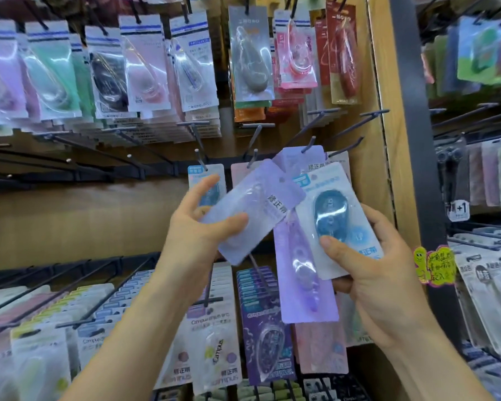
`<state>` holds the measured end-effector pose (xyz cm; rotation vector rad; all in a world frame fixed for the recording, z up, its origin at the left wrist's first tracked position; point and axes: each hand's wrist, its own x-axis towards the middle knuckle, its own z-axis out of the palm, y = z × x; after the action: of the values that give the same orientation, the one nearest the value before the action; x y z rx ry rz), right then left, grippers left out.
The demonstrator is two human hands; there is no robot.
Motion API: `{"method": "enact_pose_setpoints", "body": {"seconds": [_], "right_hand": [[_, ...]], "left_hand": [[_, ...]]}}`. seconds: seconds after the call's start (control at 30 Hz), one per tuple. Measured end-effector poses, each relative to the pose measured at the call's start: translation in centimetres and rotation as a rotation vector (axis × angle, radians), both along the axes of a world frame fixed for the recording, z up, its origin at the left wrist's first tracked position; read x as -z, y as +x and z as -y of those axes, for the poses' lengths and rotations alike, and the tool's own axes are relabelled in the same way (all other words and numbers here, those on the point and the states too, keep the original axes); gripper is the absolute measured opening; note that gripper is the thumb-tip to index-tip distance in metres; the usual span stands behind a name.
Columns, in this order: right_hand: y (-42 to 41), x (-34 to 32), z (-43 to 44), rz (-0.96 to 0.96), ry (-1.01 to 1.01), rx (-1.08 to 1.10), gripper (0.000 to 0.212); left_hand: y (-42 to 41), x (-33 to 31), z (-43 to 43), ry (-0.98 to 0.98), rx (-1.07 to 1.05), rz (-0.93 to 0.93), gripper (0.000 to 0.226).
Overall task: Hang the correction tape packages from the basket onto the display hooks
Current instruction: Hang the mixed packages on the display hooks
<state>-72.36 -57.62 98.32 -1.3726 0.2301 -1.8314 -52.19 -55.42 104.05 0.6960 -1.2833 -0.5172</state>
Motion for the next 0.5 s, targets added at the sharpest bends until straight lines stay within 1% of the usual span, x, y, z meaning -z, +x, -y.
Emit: {"method": "enact_pose_setpoints", "body": {"seconds": [0.07,0.13,0.17,0.23,0.3,0.37,0.43,0.47,0.5], "right_hand": [[0.2,-0.1,0.3,0.016,-0.013,0.054,0.044],[0.4,-0.2,0.6,0.029,-0.029,0.116,0.046],[0.3,-0.3,0.7,0.035,-0.04,0.142,0.046],[-0.1,-0.5,0.9,0.036,-0.067,0.197,0.046],[-0.8,-0.7,1.2,0.033,-0.086,0.267,0.048],[-1.7,-0.7,1.5,0.038,-0.097,0.346,0.049],[-2.7,-0.6,1.7,0.046,-0.109,0.414,0.05],[-3.1,-0.5,1.7,0.047,-0.12,0.451,0.051],[-3.4,-0.5,1.7,0.044,-0.133,0.489,0.052]], "left_hand": [[0.3,-0.1,-0.4,0.104,-0.031,0.181,0.047],[0.3,-0.2,-0.7,0.17,-0.115,0.356,0.026],[0.2,-0.4,-0.8,0.193,-0.139,0.417,0.02],[0.0,-0.9,-0.9,0.174,-0.159,0.483,0.02],[-0.4,-1.6,-0.7,0.082,-0.153,0.494,0.038],[-1.1,-2.4,-0.3,0.0,-0.082,0.505,0.064],[-2.0,-2.9,0.6,-0.039,-0.062,0.603,0.088],[-2.6,-3.2,1.1,-0.056,-0.075,0.658,0.094],[-3.3,-3.5,1.6,-0.072,-0.09,0.701,0.095]]}}
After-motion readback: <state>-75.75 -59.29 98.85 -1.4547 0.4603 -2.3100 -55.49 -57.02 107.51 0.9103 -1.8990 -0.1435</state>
